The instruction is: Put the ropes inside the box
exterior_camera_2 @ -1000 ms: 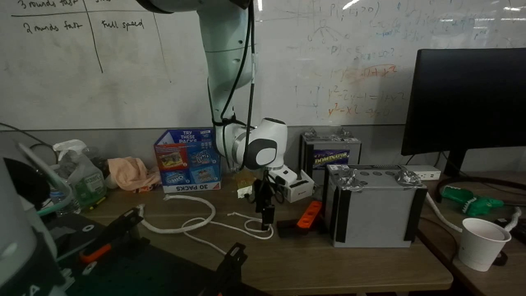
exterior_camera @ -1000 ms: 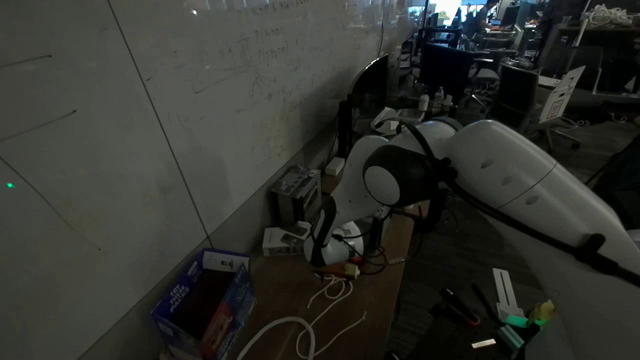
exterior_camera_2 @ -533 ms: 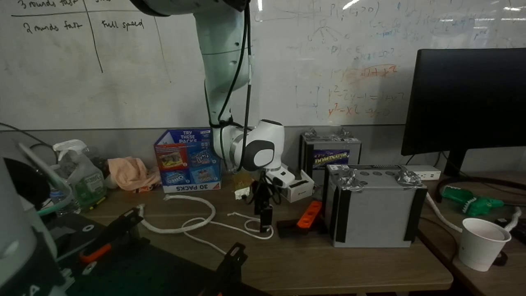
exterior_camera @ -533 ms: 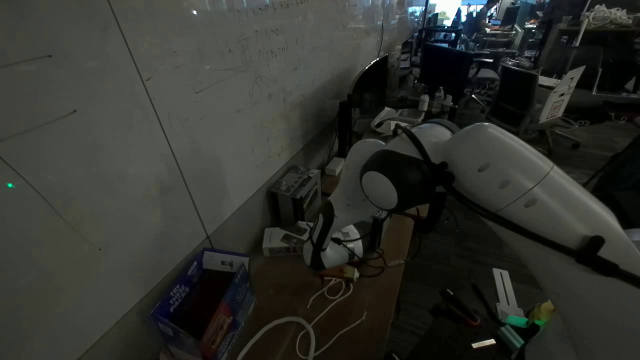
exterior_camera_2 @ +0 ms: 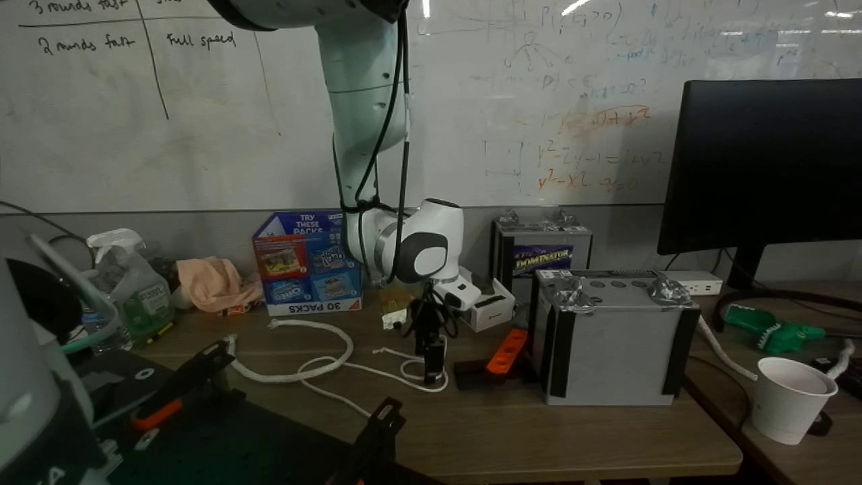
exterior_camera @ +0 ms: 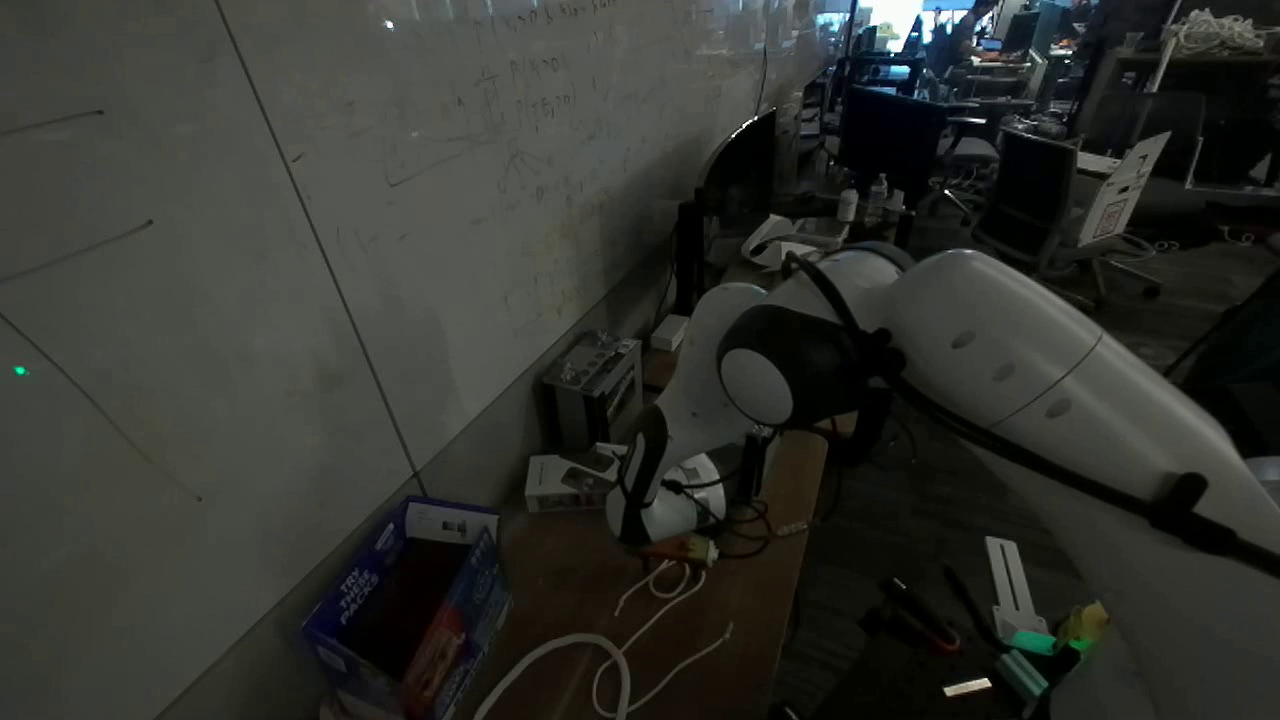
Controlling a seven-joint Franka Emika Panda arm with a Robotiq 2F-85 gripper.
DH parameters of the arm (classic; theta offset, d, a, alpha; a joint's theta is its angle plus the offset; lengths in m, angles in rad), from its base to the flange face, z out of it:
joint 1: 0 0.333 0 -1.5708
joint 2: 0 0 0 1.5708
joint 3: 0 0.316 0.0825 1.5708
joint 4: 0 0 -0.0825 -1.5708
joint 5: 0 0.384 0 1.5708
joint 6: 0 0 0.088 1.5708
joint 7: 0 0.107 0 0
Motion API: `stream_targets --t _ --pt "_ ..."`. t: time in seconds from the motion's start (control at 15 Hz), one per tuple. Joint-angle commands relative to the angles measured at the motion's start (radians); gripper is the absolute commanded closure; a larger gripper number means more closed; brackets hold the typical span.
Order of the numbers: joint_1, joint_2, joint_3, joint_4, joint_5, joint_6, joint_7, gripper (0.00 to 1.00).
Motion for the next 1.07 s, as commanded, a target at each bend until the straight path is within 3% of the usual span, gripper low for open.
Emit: stream_targets --t 0.0,0.13,0.2,0.27,0.8,1.0 --pt "0.022 0.012 -0.020 0.016 -0.014 0.002 0.031 0.00" --pt "0.024 0.013 -0.023 0.016 -0.015 0.003 0.032 0.00" --pt "0.026 0.013 -0.025 0.015 -0.016 0.005 0.032 0.25" --pt "0.028 0.013 -0.027 0.014 -0.017 0.007 0.033 0.26" --pt "0.029 0.009 -0.032 0.021 -0.019 0.004 0.035 0.88" --pt "-0.001 0.002 -0.006 0.028 -0.015 -0.007 0.008 0.97"
